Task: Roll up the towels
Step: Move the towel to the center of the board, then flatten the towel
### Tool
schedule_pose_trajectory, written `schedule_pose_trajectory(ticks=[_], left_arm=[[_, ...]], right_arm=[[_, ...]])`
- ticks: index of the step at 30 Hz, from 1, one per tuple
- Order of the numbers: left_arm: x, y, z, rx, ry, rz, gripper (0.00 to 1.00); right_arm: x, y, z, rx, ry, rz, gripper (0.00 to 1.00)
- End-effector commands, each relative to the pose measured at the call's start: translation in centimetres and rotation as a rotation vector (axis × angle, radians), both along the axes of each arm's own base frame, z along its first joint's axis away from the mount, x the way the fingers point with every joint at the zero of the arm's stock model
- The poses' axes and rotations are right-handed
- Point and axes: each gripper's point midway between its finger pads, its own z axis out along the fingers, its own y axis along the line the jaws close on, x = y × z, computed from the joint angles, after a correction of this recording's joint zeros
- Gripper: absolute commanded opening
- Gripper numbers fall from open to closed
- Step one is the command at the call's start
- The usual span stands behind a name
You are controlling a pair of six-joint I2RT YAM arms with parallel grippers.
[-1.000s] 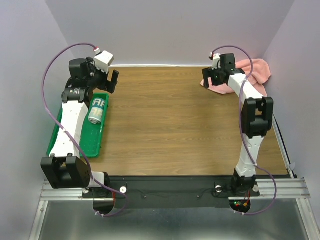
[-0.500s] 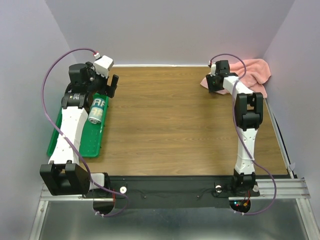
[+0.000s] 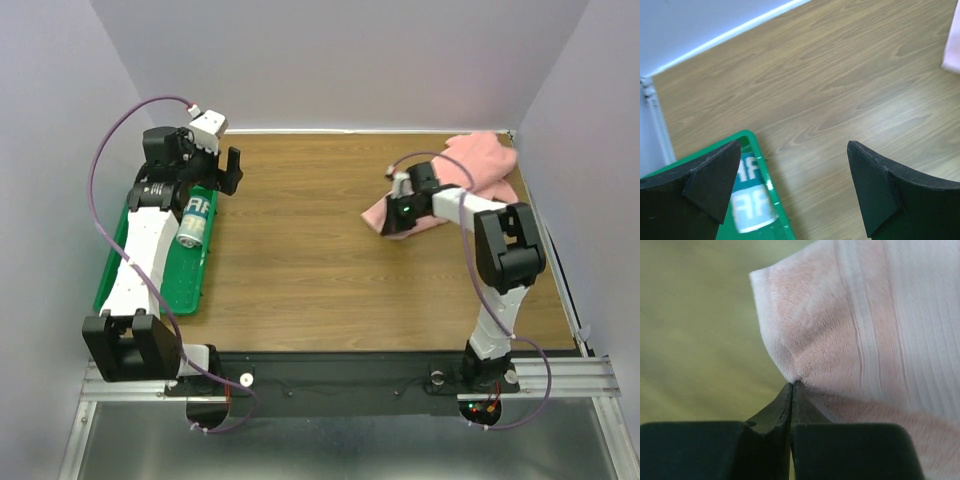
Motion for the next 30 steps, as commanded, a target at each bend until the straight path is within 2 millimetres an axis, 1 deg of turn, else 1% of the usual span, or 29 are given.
schedule_pose_trajectory(ticks=[1,2,3,4,5,6,7,8,9,10,11,12,13,14,15,16,17,18,19,20,21,22,23,24,25,27,30], left_arm=[[0.5,-1.8,-1.4,-0.119,0.060,-0.030,0.99],[0.1,-3.0,-2.1,-0.123,0.082,-0.057,0.99],[0.0,-3.3,-2.5,-0.124,0.092,-0.056,0.99],[0.0,-3.6,-2.9,-0.126,0.100,-0.049,0.99],[-0.2,-3.6,-3.7,-0.129,0.118,-0.031,0.99],[-0.5,-4.1,-4.3,-0.146,0.144,-0.038,0.99],[-0.8,-4.4,-4.9,-0.162,0.169,-0.052,0.99],[-1.1,-4.5,-5.9,-0.168,0.199,-0.055,0.99],[-1.3,-4.6,-6.7,-0.171,0.226,-0.056,0.99],[-1.7,-4.8,-7.5,-0.162,0.252,-0.078,0.99],[-2.1,-5.2,-8.3,-0.154,0.284,-0.098,0.99],[-2.6,-5.5,-9.9,-0.138,0.348,-0.101,0.99],[-2.9,-5.6,-10.8,-0.128,0.381,-0.110,0.99],[-3.5,-5.8,-12.0,-0.121,0.422,-0.113,0.99],[-4.0,-6.0,-13.1,-0.114,0.460,-0.114,0.98],[-5.0,-6.6,-14.4,-0.090,0.495,-0.143,0.92],[-5.2,-6.8,-14.5,-0.075,0.497,-0.152,0.87],[-6.1,-6.9,-15.5,-0.051,0.529,-0.158,0.82],[-6.4,-7.0,-16.1,-0.009,0.531,-0.174,0.80],[-6.7,-7.1,-16.5,0.012,0.544,-0.182,0.78],[-7.5,-7.0,-17.4,0.033,0.588,-0.191,0.70],[-7.9,-7.0,-17.9,0.047,0.610,-0.199,0.69],[-8.3,-7.3,-18.3,0.072,0.630,-0.214,0.68],[-8.9,-7.3,-19.2,0.089,0.665,-0.220,0.68],[-9.9,-7.6,-20.2,0.119,0.699,-0.233,0.68],[-10.8,-7.7,-21.4,0.144,0.743,-0.243,0.68],[-12.1,-8.2,-24.0,0.166,0.838,-0.253,0.70]], right_arm=[[-10.9,12.2,1.7,0.178,0.163,0.299,0.01],[-11.4,14.0,3.5,0.232,0.143,0.361,0.01],[-11.8,15.4,5.0,0.285,0.141,0.400,0.06],[-12.1,16.7,6.1,0.326,0.145,0.432,0.19],[-12.0,17.4,7.6,0.376,0.143,0.454,0.37],[-10.4,18.2,10.0,0.400,0.088,0.456,0.70],[-9.1,17.6,11.4,0.410,0.046,0.436,0.77],[-8.0,16.9,12.4,0.406,0.007,0.412,0.82],[-7.3,16.2,13.4,0.413,-0.020,0.398,0.82],[-6.2,14.5,13.7,0.408,-0.040,0.356,0.81],[-5.7,13.5,13.9,0.393,-0.058,0.329,0.79],[-5.0,11.9,14.2,0.329,-0.119,0.304,0.73],[-4.9,10.5,13.1,0.273,-0.131,0.285,0.68],[-4.2,8.2,11.7,0.147,-0.148,0.225,0.64],[-4.2,7.1,11.1,0.065,-0.195,0.275,0.56],[-4.5,6.2,10.1,0.009,-0.190,0.285,0.53],[-4.8,5.4,9.2,-0.035,-0.182,0.291,0.51],[-5.1,4.4,8.0,-0.099,-0.172,0.319,0.46],[-5.7,3.9,6.9,-0.122,-0.146,0.332,0.44],[-6.0,3.8,6.3,-0.130,-0.127,0.344,0.43],[-6.8,3.5,5.4,-0.146,-0.090,0.372,0.40],[-7.1,3.3,4.5,-0.155,-0.061,0.377,0.39],[-7.5,3.1,3.8,-0.163,-0.037,0.377,0.39],[-7.8,3.0,3.3,-0.167,-0.025,0.386,0.39],[-8.2,2.8,2.6,-0.172,-0.004,0.388,0.39],[-8.7,2.8,2.0,-0.168,0.016,0.393,0.39],[-9.4,2.9,1.4,-0.152,0.044,0.400,0.39]])
